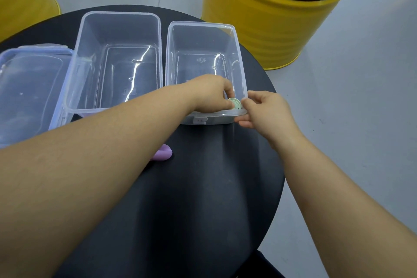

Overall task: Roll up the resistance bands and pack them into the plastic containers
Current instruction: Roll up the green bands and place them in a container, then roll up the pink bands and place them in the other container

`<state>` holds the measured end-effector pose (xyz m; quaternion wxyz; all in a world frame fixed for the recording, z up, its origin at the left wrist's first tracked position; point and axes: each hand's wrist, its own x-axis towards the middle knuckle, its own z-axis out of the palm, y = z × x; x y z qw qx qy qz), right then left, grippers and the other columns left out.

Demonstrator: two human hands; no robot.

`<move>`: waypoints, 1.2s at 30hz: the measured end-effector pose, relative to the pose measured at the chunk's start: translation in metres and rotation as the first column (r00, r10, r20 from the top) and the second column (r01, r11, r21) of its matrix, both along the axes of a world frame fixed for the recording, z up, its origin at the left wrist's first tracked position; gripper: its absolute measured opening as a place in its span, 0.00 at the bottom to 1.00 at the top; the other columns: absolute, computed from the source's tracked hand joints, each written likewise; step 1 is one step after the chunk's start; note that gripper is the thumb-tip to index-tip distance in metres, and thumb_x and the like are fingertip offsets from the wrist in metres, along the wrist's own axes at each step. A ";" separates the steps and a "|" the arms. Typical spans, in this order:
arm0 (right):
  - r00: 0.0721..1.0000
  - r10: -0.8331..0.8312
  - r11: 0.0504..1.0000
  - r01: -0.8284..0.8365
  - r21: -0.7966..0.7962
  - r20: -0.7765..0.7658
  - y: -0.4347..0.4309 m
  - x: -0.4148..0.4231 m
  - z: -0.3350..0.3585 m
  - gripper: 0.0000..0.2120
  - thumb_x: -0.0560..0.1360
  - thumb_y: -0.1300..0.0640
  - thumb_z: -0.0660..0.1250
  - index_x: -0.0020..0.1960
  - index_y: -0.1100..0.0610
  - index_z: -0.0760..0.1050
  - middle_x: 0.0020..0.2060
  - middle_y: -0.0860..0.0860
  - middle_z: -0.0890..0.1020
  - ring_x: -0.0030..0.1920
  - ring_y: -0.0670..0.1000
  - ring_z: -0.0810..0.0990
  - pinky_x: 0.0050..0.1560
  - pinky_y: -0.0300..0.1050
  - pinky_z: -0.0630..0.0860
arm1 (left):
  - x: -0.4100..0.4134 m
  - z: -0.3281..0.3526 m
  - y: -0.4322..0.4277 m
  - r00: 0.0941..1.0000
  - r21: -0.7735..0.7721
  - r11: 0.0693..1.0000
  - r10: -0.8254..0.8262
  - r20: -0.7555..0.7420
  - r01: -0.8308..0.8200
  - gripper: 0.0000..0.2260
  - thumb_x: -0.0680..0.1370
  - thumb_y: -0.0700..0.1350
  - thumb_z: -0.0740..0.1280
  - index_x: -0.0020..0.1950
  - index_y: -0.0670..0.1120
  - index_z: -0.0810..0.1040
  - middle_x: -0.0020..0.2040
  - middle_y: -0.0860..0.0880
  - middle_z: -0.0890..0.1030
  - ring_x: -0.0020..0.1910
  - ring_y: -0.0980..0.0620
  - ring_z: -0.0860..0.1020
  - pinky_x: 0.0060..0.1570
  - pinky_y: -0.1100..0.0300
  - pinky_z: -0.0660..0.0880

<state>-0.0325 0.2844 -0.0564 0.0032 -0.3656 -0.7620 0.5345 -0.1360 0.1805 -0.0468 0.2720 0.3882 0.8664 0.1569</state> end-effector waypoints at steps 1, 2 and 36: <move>1.000 0.003 1.000 -0.003 0.001 0.000 0.000 0.000 0.001 0.19 0.78 0.61 0.60 0.68 0.60 0.70 0.57 0.56 0.79 0.39 0.53 0.84 0.46 0.47 0.82 | 0.000 0.000 0.001 1.000 -0.003 1.000 0.001 0.000 -0.001 0.11 0.77 0.53 0.64 0.57 0.51 0.77 0.57 0.51 0.79 0.49 0.54 0.73 0.50 0.59 0.69; 1.000 0.006 1.000 -0.006 0.003 0.001 0.000 0.000 0.001 0.19 0.78 0.61 0.60 0.69 0.60 0.69 0.58 0.56 0.79 0.39 0.53 0.84 0.46 0.47 0.82 | 0.000 0.000 0.001 1.000 -0.006 1.000 0.003 0.000 -0.003 0.11 0.77 0.53 0.64 0.58 0.51 0.76 0.57 0.51 0.79 0.50 0.53 0.73 0.50 0.59 0.69; 1.000 0.024 1.000 -0.023 0.021 -0.009 0.001 0.003 0.005 0.16 0.79 0.56 0.62 0.65 0.58 0.71 0.50 0.52 0.79 0.38 0.53 0.84 0.44 0.49 0.82 | -0.001 0.005 -0.002 0.997 0.038 0.998 0.050 -0.053 -0.048 0.10 0.80 0.49 0.60 0.57 0.49 0.78 0.56 0.50 0.80 0.47 0.55 0.71 0.47 0.62 0.66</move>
